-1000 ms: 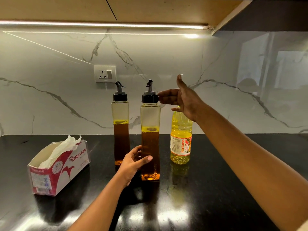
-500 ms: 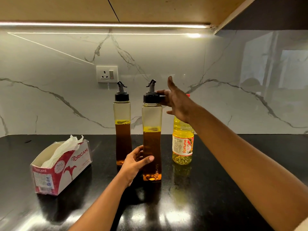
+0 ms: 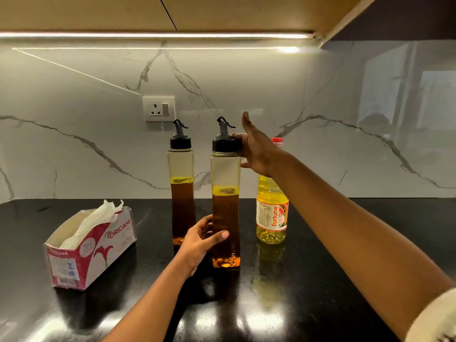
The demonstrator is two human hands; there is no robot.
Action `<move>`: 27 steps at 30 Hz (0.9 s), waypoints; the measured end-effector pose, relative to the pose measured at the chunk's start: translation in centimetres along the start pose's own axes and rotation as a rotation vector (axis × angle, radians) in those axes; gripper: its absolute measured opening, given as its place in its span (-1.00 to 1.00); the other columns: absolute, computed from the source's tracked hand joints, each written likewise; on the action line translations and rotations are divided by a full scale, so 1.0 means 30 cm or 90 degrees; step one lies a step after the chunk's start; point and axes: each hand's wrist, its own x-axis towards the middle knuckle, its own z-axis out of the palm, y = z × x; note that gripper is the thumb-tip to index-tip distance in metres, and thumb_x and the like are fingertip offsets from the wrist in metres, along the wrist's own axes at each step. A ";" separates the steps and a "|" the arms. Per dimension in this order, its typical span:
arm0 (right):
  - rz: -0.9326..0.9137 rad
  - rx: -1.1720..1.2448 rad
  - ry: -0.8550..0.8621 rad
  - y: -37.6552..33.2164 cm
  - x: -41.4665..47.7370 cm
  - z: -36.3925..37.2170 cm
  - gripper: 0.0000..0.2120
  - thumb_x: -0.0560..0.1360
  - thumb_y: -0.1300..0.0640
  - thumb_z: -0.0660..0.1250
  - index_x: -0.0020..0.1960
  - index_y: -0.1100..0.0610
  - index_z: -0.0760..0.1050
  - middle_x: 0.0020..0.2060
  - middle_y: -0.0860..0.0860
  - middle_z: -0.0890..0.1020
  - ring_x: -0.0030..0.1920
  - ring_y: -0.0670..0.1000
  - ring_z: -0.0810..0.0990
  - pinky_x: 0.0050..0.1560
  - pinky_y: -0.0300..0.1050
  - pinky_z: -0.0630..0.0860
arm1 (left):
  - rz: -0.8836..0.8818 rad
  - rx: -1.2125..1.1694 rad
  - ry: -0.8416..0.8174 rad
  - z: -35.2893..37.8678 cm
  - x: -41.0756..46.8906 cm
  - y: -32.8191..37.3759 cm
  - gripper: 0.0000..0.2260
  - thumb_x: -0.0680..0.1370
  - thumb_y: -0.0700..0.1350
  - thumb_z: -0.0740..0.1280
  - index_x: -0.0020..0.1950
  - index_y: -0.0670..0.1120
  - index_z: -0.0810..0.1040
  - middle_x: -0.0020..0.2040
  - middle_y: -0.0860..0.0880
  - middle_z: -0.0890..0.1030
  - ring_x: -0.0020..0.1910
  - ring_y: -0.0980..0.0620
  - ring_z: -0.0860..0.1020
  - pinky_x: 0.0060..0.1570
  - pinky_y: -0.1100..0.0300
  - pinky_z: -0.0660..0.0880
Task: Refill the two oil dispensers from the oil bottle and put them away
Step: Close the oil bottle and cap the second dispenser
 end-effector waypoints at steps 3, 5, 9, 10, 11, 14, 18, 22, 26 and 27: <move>-0.046 -0.017 0.022 0.020 -0.047 -0.039 -0.27 0.52 -0.35 -0.19 0.25 0.12 0.48 0.15 0.02 0.59 0.21 -0.01 0.48 0.36 0.20 0.09 | -0.005 0.000 0.001 -0.001 0.003 -0.001 -0.15 0.03 0.17 0.65 0.26 -0.01 0.50 0.11 -0.05 0.67 0.11 0.00 0.63 0.11 0.08 0.55; -0.082 -0.030 0.051 0.025 -0.075 -0.088 -0.27 0.54 -0.33 -0.20 0.09 0.12 0.58 0.01 0.02 0.67 0.11 -0.02 0.58 0.29 0.16 0.19 | -0.009 0.003 -0.001 -0.002 0.004 -0.001 -0.19 0.07 0.14 0.64 0.26 0.00 0.49 0.10 -0.04 0.67 0.12 0.01 0.63 0.14 0.06 0.54; -0.139 0.041 0.100 0.013 -0.057 -0.147 -0.45 0.59 -0.22 0.01 -0.02 0.16 0.61 -0.14 0.07 0.68 -0.03 0.03 0.64 0.21 0.13 0.40 | -0.010 -0.001 -0.006 -0.004 0.004 -0.004 -0.26 0.13 0.08 0.61 0.26 0.01 0.49 0.11 -0.04 0.67 0.13 0.01 0.63 0.13 0.06 0.54; -0.151 0.022 0.080 0.010 -0.035 -0.149 -0.56 0.58 -0.17 0.10 0.06 0.15 0.58 -0.07 0.05 0.68 0.01 0.01 0.63 0.24 0.15 0.40 | -0.011 -0.003 -0.006 -0.005 0.003 -0.005 -0.26 0.13 0.07 0.61 0.27 0.01 0.49 0.11 -0.04 0.67 0.13 0.01 0.63 0.12 0.07 0.54; -0.156 -0.006 0.031 0.010 -0.009 -0.145 -0.63 0.55 -0.11 0.20 0.17 0.13 0.53 0.03 0.04 0.66 0.10 0.01 0.60 0.28 0.17 0.38 | -0.010 -0.005 -0.005 -0.006 0.004 -0.006 -0.28 0.14 0.06 0.60 0.26 0.01 0.49 0.11 -0.05 0.67 0.12 0.01 0.63 0.11 0.09 0.55; -0.097 -0.037 -0.147 0.010 0.053 -0.091 -0.46 0.42 0.04 0.34 0.37 0.07 0.35 0.26 0.05 0.52 0.30 0.05 0.45 0.34 0.21 0.32 | -0.007 -0.006 -0.007 -0.005 0.005 -0.006 -0.33 0.17 0.03 0.59 0.25 0.00 0.50 0.11 -0.05 0.67 0.11 0.02 0.63 0.05 0.15 0.56; -0.091 -0.063 -0.170 0.011 0.096 -0.018 -0.62 0.38 0.14 0.42 0.19 0.10 0.49 0.12 0.07 0.60 0.23 0.10 0.53 0.34 0.12 0.35 | 0.002 -0.015 -0.002 -0.002 0.006 -0.006 -0.42 0.26 -0.08 0.62 0.23 -0.02 0.51 0.08 -0.07 0.68 0.09 0.00 0.64 0.00 0.19 0.58; -0.147 -0.155 0.044 0.022 0.068 0.046 -0.62 0.36 0.06 0.49 0.10 0.15 0.48 -0.02 0.06 0.57 0.10 0.07 0.54 0.20 -0.07 0.47 | 0.015 -0.002 0.005 0.002 0.003 -0.005 -0.36 0.17 0.01 0.61 0.21 0.00 0.53 0.09 -0.07 0.67 0.09 0.00 0.64 0.03 0.14 0.58; -0.171 -0.206 0.123 0.019 0.043 0.083 -0.52 0.34 -0.02 0.50 0.17 0.14 0.47 -0.01 0.02 0.55 0.10 0.03 0.52 0.16 -0.11 0.46 | 0.022 0.003 0.014 0.002 -0.003 -0.004 -0.47 0.27 -0.08 0.56 0.21 -0.01 0.52 0.09 -0.09 0.67 0.08 0.01 0.64 -0.04 0.20 0.59; -0.137 -0.214 0.075 0.004 0.041 0.069 -0.54 0.36 -0.03 0.48 0.17 0.14 0.46 0.00 0.02 0.55 0.10 0.02 0.50 0.16 -0.12 0.44 | 0.022 -0.001 0.013 0.000 -0.005 -0.005 -0.45 0.26 -0.07 0.56 0.22 -0.02 0.51 0.09 -0.09 0.67 0.08 0.01 0.64 -0.05 0.21 0.59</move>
